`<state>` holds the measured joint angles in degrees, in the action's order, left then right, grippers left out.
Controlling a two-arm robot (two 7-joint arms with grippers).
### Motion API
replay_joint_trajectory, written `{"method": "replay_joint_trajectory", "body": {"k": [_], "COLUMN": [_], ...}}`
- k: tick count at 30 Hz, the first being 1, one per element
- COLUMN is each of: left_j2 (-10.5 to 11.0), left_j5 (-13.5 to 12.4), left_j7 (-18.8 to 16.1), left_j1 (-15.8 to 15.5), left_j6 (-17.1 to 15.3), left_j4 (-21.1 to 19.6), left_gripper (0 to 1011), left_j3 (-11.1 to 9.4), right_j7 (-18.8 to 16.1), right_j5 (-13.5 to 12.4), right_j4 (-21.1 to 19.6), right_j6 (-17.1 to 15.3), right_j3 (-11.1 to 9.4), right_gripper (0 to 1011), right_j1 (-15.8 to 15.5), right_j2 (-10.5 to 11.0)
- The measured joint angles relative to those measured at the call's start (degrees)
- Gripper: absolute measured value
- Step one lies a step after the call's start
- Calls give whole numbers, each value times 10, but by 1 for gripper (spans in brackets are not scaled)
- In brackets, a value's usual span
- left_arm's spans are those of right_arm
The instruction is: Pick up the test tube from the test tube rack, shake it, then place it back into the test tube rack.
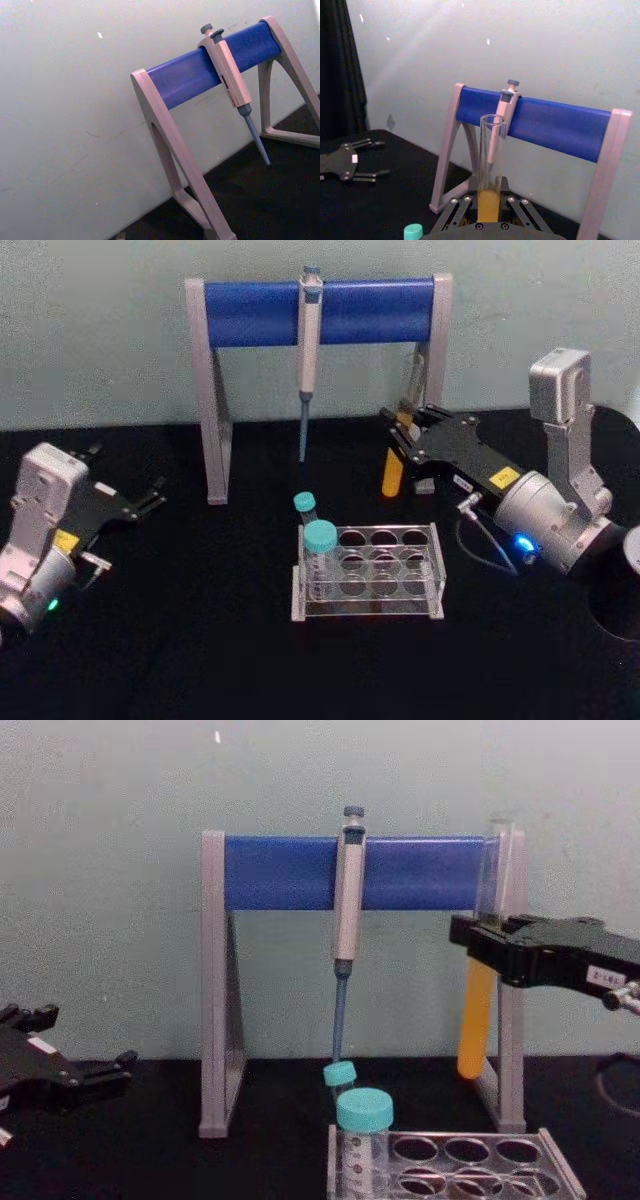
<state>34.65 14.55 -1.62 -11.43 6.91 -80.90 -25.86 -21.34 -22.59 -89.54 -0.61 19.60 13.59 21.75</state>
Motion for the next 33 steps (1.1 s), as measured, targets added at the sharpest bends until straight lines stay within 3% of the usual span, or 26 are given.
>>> {"method": "replay_joint_trajectory", "body": {"k": [8,14,20,27,33], "left_j2": [0,0,0,0,0], "left_j5": [0,0,0,0,0], "left_j7": [0,0,0,0,0], "left_j1": [0,0,0,0,0], "left_j6": [0,0,0,0,0], "left_j4": [0,0,0,0,0], "left_gripper": [1001,1002,1001,1001,1001], "left_j3": [0,0,0,0,0], "right_j7": [10,17,1,-32,-42], "right_j5": [6,8,-4,-29,-38], "right_j4": [-21,-60,-99,-106,-75], "right_j6": [-7,-24,-49,-62,-48], "right_j3": [-19,-39,-43,-19,11], "right_gripper": [232,232,232,232,232], "right_j1": [-21,-54,-82,-76,-46], "right_j2": [16,37,57,60,38]}}
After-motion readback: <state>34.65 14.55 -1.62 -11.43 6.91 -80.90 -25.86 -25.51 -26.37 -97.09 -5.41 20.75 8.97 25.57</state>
